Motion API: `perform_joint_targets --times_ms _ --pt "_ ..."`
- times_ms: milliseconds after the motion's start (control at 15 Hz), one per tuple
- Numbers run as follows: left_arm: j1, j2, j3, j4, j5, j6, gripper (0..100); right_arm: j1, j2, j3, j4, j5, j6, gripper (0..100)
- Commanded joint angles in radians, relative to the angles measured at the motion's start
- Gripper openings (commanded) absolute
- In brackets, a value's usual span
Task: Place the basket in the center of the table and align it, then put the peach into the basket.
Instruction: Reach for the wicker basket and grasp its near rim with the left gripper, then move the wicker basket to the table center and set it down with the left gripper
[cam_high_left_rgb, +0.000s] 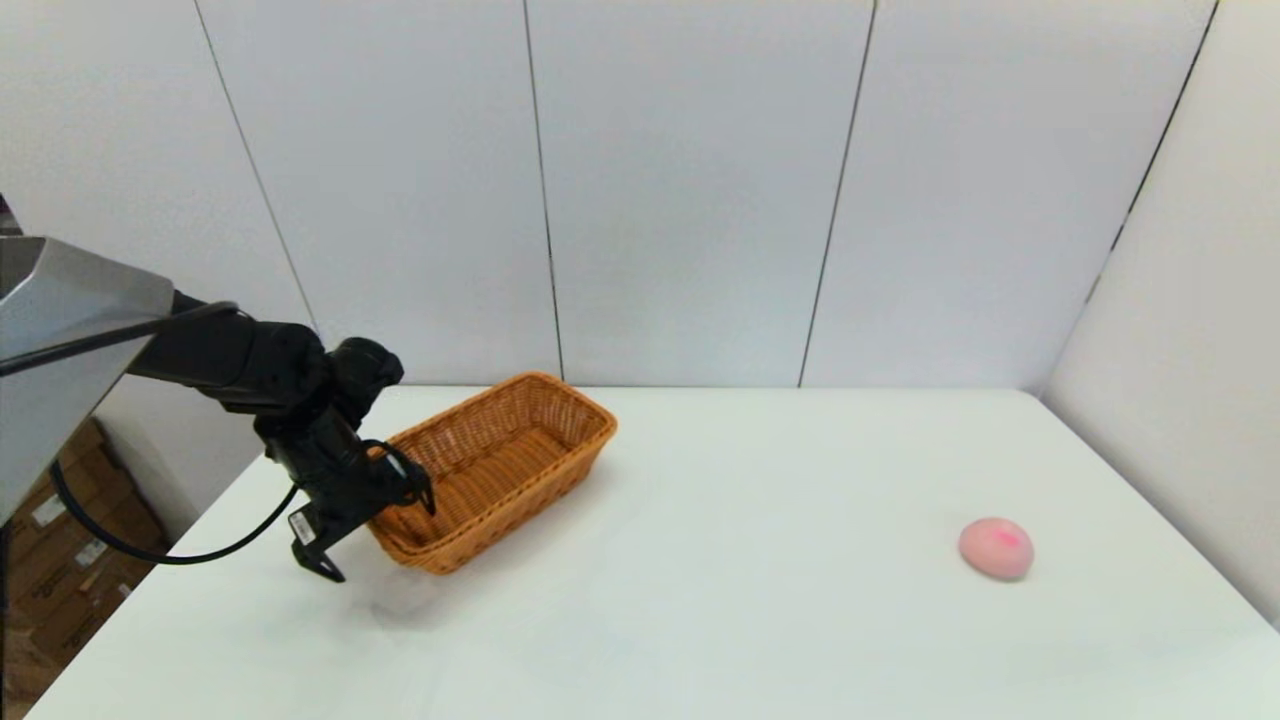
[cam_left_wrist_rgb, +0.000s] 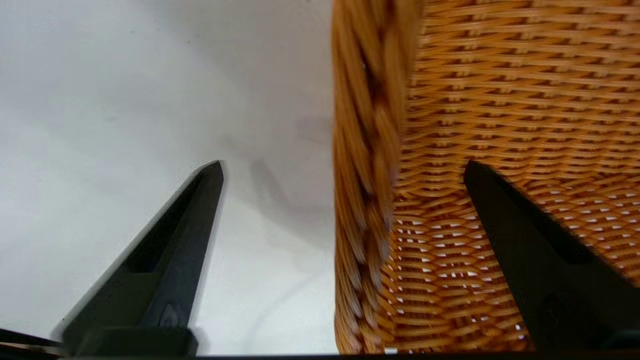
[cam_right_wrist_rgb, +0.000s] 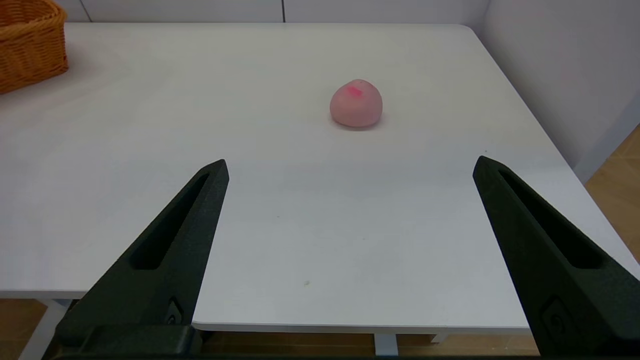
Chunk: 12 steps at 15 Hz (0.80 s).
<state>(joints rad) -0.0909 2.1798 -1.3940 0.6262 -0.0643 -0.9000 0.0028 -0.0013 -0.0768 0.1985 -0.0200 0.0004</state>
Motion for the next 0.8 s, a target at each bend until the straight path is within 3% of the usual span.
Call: perform_joint_targets --times_ms 67,667,800 --pt "0.003 0.043 0.0 0.001 -0.002 -0.005 0 0.0 0.001 0.0 0.001 0.0 0.0 100" --pt "0.003 0.035 0.0 -0.033 -0.034 -0.007 0 0.0 0.001 0.0 0.001 0.0 0.0 100" --pt "0.003 -0.002 0.003 -0.048 -0.112 -0.007 0 0.0 0.001 0.0 0.001 0.0 0.0 100"
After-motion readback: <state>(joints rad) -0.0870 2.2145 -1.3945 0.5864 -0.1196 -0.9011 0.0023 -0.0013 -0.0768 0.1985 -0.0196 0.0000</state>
